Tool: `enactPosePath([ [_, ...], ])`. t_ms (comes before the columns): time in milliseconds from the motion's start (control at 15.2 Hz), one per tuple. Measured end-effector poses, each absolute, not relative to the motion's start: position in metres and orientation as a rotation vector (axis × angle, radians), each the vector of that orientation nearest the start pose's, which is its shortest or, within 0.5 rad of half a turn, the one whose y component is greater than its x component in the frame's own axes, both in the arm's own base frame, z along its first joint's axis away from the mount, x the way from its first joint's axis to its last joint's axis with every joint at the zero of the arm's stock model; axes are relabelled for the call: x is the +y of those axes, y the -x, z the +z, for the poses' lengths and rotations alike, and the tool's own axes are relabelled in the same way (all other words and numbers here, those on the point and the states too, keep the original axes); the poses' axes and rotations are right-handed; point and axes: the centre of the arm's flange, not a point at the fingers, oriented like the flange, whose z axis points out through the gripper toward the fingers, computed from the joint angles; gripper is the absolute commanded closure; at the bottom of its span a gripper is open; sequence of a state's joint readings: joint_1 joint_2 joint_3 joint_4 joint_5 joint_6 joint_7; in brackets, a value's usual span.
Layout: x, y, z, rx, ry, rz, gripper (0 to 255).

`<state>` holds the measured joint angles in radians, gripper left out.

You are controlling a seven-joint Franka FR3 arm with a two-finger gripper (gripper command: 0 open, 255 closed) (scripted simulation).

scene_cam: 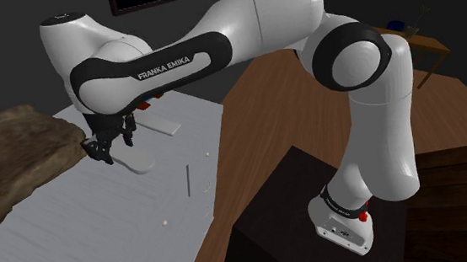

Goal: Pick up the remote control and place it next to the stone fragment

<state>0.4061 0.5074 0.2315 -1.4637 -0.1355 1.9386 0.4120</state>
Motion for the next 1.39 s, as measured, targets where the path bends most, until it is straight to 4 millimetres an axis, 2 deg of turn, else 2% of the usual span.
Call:
enactPosePath([
  [528, 0.386, -0.579, 0.349, -0.392, 3.138, 0.014, 255],
  [990, 0.385, -0.579, 0.343, -0.392, 3.138, 0.014, 255],
  [1056, 0.385, -0.579, 0.343, -0.392, 3.138, 0.014, 0],
  [1386, 0.385, -0.579, 0.343, -0.392, 3.138, 0.013, 0],
])
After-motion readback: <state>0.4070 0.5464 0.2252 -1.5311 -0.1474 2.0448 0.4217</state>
